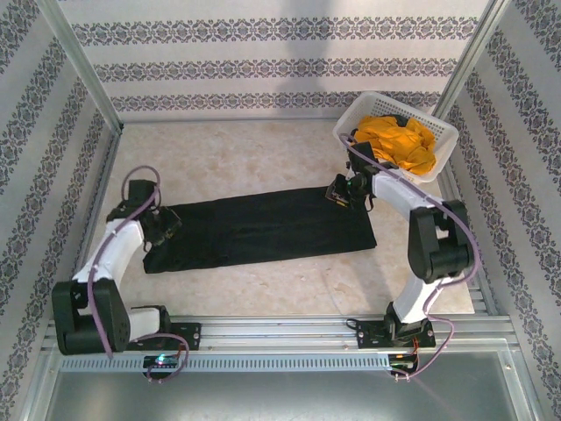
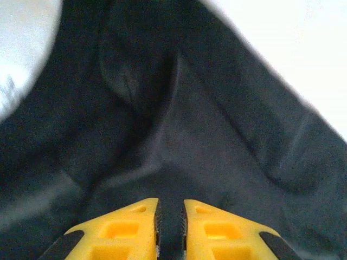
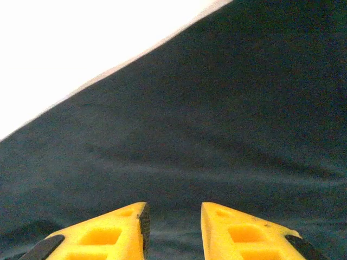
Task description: Fold and stack the t-shirts
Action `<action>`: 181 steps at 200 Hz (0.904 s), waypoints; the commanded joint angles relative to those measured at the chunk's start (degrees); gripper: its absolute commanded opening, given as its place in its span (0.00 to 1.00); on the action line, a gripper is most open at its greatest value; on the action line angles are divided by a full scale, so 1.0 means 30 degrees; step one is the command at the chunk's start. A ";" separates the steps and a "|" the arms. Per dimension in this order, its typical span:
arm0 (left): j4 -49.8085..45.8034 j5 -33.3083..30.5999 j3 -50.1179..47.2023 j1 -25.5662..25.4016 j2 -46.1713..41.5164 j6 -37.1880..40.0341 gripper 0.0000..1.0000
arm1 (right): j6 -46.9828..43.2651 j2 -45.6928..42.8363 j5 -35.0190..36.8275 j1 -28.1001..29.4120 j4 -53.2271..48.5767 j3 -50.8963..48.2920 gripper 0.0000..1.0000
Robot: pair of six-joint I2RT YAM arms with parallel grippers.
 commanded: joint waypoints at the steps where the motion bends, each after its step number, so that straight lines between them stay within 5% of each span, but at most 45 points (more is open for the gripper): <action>1: -0.0525 0.0558 -0.1264 -0.2069 -0.1280 -0.4738 0.18 | -0.1395 0.1486 0.2045 -0.0101 -0.2766 0.1793 0.33; 41: 0.1834 0.0424 -0.4236 -0.5098 -0.2371 -1.0683 0.18 | -0.2270 0.4278 0.3333 -0.0089 -0.4768 0.4579 0.33; 86: 0.5454 0.1383 -0.5844 -0.5036 -0.0033 -1.2609 0.18 | -0.2849 0.6231 0.3945 0.0032 -0.6858 0.5720 0.34; 136: 0.6321 0.2473 -0.4377 -0.2022 0.4166 -0.9365 0.18 | -0.2507 0.4902 0.4753 0.0708 -0.6568 0.3366 0.35; 181: 0.5137 0.4332 0.3715 0.0139 1.1413 -0.4236 0.19 | -0.1122 0.2727 0.5386 0.1698 -0.6882 0.0288 0.34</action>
